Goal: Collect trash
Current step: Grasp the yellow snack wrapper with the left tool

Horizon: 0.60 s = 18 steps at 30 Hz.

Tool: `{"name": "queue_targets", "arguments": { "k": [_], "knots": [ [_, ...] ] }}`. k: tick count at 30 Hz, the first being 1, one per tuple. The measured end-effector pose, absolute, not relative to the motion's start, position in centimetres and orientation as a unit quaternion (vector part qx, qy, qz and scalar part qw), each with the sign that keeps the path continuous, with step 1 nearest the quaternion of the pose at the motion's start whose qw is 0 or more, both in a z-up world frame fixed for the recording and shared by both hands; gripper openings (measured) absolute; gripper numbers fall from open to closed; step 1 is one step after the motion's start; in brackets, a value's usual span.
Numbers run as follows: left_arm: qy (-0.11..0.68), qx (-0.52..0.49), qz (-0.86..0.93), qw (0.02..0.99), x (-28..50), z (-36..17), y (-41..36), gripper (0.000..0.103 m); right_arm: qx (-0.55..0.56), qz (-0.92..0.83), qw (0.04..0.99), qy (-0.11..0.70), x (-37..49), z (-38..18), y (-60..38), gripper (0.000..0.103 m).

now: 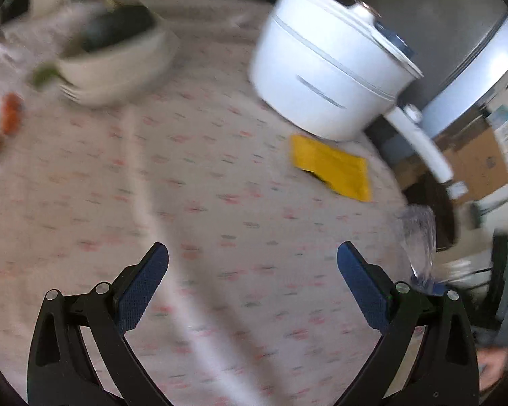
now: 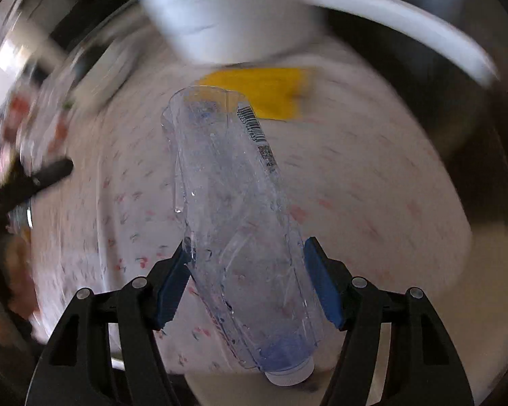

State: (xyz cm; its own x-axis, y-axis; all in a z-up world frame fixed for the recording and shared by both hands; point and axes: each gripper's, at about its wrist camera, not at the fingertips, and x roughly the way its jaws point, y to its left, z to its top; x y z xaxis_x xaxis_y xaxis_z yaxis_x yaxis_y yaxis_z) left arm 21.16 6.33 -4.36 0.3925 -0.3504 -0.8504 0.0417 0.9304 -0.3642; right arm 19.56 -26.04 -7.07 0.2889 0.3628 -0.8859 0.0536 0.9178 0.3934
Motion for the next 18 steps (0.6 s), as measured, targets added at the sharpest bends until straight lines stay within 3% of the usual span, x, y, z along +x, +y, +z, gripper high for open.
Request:
{"name": "queue_targets", "arguments": {
  "k": [2,5,11,18],
  "knots": [
    [0.553,-0.192,-0.121,0.802,22.8,-5.8,5.3,0.095,0.221,0.090,0.788,0.567,18.1,-6.0,-28.1,0.066],
    [0.558,-0.249,-0.128,0.781,25.1,-7.0,3.2,0.084,0.235,0.099,0.801,0.542,17.0,-4.6,-28.7,0.066],
    [0.563,-0.205,-0.092,0.795,28.3,-8.5,-1.3,0.069,0.260,0.125,0.799,0.528,15.9,-4.4,-30.6,0.066],
    [0.556,-0.208,-0.064,0.802,31.0,-9.9,-3.2,0.063,0.265,0.134,0.796,0.527,16.9,-4.7,-30.5,0.066]
  ]
}}
